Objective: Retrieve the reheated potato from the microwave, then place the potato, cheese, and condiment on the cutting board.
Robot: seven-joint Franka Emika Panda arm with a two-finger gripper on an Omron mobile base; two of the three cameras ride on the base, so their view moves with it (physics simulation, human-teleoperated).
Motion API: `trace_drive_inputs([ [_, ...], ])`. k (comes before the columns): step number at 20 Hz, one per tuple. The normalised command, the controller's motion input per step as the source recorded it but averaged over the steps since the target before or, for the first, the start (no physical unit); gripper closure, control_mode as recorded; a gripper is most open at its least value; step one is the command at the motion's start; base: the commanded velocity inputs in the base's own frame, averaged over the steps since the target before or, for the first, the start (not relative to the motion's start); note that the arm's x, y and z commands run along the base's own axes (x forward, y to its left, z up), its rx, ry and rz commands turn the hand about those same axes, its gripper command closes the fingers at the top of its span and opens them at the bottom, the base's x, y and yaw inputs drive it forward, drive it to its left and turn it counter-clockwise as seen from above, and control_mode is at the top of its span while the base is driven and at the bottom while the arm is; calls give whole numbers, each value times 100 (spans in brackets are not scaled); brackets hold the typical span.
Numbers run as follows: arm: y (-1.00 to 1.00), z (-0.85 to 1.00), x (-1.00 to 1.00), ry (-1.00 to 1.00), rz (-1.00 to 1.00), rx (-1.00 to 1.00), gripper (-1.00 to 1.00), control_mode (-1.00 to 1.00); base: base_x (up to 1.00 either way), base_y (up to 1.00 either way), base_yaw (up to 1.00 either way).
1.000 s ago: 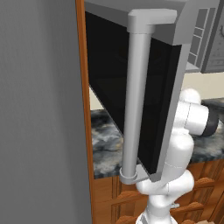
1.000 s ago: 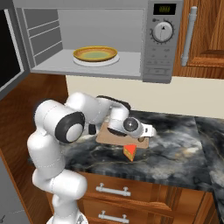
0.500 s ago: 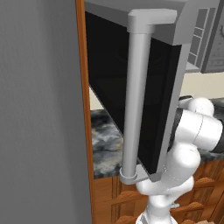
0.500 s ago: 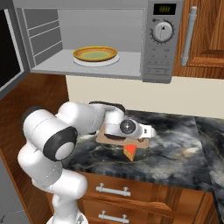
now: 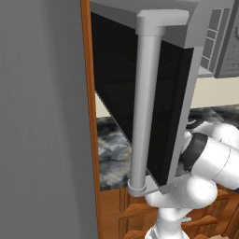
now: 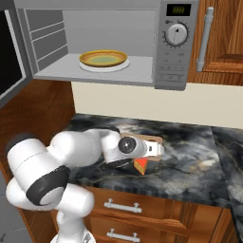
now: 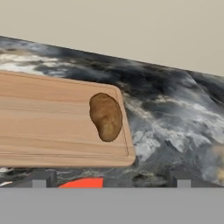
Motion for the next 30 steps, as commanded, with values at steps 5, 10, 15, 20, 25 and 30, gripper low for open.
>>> trace_drive_inputs([
  [5,0,74,1,10,-3,0,-100,-100,0,0,0],
  [10,0,76,-1,13,0,1,-100,-100,0,0,0],
  [15,0,60,-31,13,0,6,-100,-100,0,0,0],
  [20,0,29,-51,12,0,13,-100,-100,0,0,0],
  [25,4,-2,-31,9,1,14,-100,-100,0,0,0],
  [30,16,-11,1,8,1,14,-100,-100,0,0,0],
])
